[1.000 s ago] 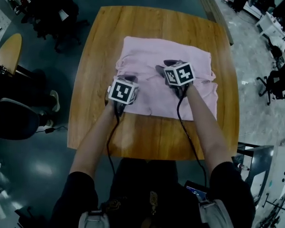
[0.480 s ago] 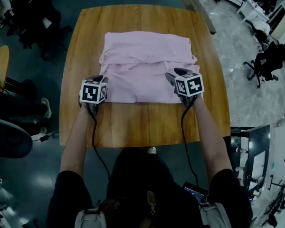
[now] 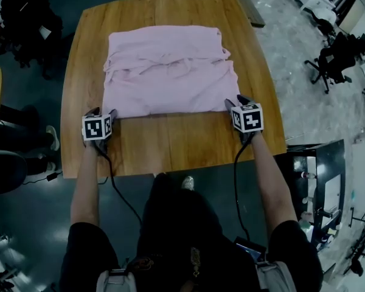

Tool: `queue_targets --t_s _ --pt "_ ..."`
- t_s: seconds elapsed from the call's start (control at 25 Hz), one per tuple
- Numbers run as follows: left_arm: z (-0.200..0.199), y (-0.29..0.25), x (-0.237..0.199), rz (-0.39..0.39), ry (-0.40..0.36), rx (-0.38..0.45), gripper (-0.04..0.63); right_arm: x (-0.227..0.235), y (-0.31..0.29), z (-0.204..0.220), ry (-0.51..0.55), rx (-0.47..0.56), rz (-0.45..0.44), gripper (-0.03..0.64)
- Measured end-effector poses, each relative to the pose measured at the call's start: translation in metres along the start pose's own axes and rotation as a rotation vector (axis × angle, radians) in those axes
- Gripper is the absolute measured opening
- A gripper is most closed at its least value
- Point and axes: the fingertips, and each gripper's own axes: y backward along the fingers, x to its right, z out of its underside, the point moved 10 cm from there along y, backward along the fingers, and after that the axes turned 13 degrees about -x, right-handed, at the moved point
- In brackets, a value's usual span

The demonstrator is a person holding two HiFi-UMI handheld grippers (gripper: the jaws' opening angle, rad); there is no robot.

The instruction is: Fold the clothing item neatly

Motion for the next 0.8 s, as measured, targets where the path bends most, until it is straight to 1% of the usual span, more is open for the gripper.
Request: queue_targets --t_s 0.12,0.2,0.32,0.36,0.44,0.48,0.6,0.68,0.8 --pt "0.007 -0.009 0.0 0.018 0.053 0.001 0.301 0.02 -0.008 0.018 -0.082 -0.024 0.008 0.222" --pt "0.005 -0.011 0.001 0.035 0.061 0.005 0.284 0.029 -0.015 0.026 -0.133 -0.04 -0.01 0.229" --pt "0.0 -0.012 0.005 0.063 0.064 -0.002 0.202 0.038 -0.02 0.031 -0.157 -0.05 -0.054 0.229" --pt "-0.001 -0.012 0.006 0.058 0.063 -0.005 0.165 0.04 -0.019 0.031 -0.146 -0.057 -0.064 0.199" --pt "0.0 -0.01 0.006 0.029 0.067 -0.011 0.069 0.042 -0.017 0.031 -0.119 -0.077 -0.075 0.072" --pt "0.002 -0.009 0.006 0.013 0.073 -0.014 0.06 0.042 -0.017 0.032 -0.108 -0.081 -0.073 0.057" --pt "0.012 -0.002 0.007 -0.013 0.09 -0.019 0.052 0.042 -0.01 0.038 -0.091 -0.072 -0.056 0.052" --pt "0.023 0.008 0.007 -0.008 0.102 -0.021 0.052 0.04 -0.001 0.044 -0.097 -0.068 -0.055 0.052" --pt "0.045 0.022 0.008 0.026 0.111 -0.039 0.051 0.035 0.011 0.054 -0.108 -0.083 -0.076 0.052"
